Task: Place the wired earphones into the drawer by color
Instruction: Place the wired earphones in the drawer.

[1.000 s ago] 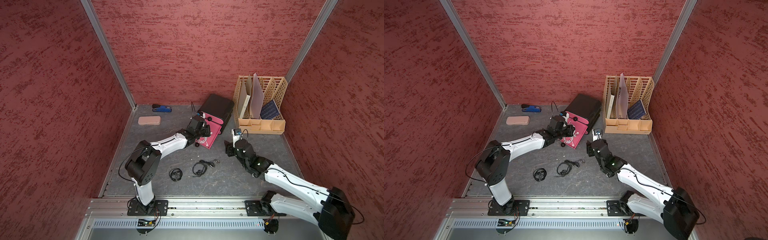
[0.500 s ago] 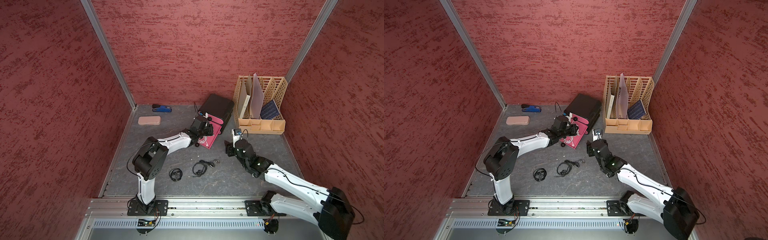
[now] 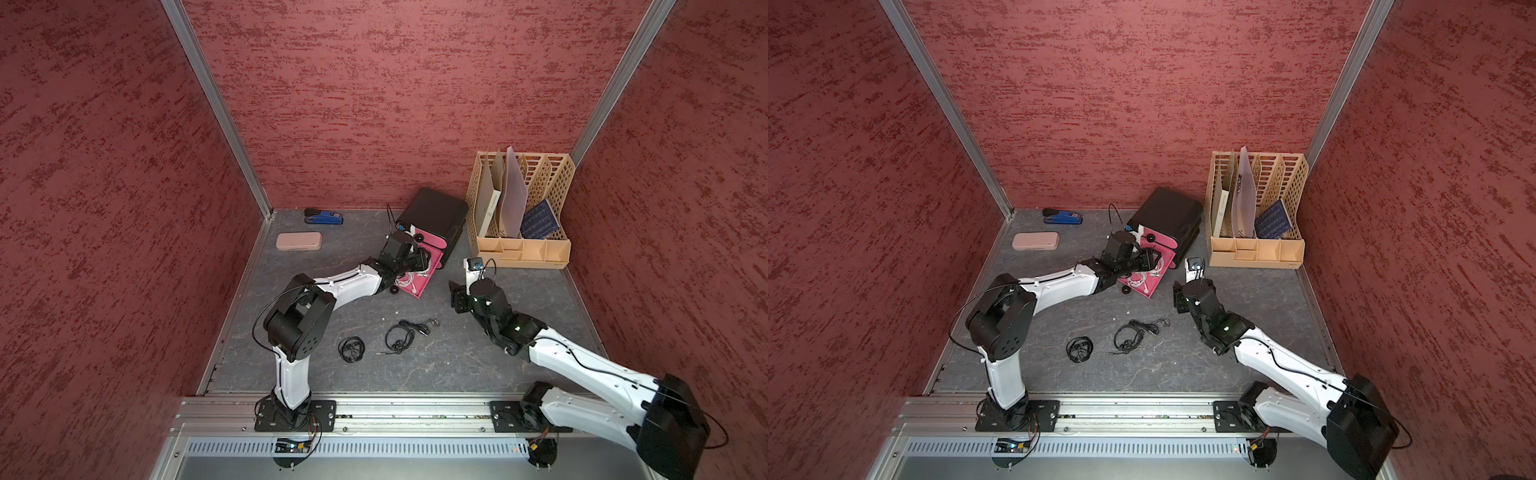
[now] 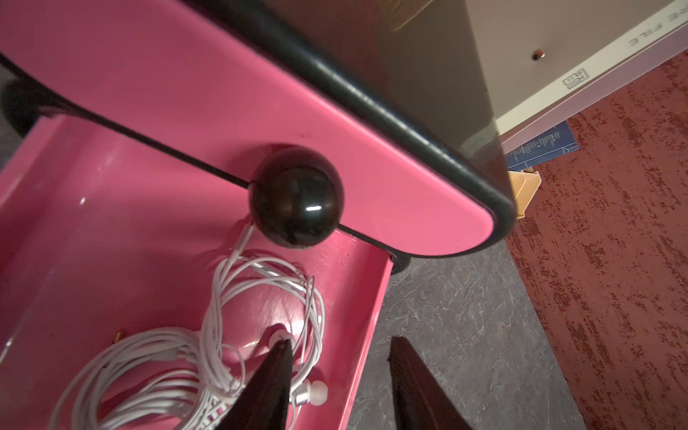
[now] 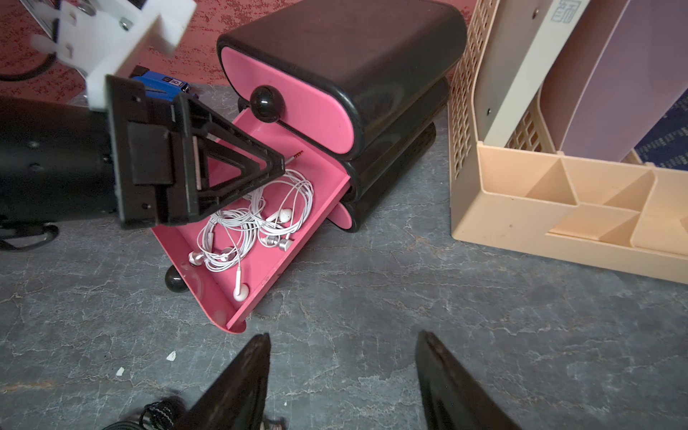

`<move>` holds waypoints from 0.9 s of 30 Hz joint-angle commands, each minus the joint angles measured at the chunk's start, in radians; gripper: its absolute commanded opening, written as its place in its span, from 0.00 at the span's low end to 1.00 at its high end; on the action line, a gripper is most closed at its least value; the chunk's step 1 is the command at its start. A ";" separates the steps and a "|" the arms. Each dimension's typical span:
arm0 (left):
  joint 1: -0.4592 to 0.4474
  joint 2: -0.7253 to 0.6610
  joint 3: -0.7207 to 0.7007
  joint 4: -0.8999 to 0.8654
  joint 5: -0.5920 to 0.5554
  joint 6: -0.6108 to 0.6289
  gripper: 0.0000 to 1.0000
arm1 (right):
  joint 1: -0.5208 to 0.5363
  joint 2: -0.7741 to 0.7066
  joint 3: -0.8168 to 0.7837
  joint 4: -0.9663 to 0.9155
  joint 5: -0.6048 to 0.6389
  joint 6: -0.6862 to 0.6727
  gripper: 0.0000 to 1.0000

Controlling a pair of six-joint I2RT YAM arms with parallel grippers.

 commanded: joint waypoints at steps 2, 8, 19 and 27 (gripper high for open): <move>0.005 -0.134 -0.092 0.056 -0.020 0.013 0.55 | -0.006 -0.004 -0.008 0.015 0.026 0.007 0.67; 0.025 -0.293 -0.301 0.146 -0.028 0.011 0.82 | -0.007 0.011 0.003 0.008 0.014 -0.002 0.67; 0.120 -0.538 -0.673 0.350 0.079 0.056 1.00 | -0.035 0.092 0.094 -0.062 -0.099 -0.029 0.68; 0.213 -0.536 -0.812 0.518 0.257 0.059 1.00 | -0.073 0.125 0.190 -0.128 -0.203 -0.001 0.68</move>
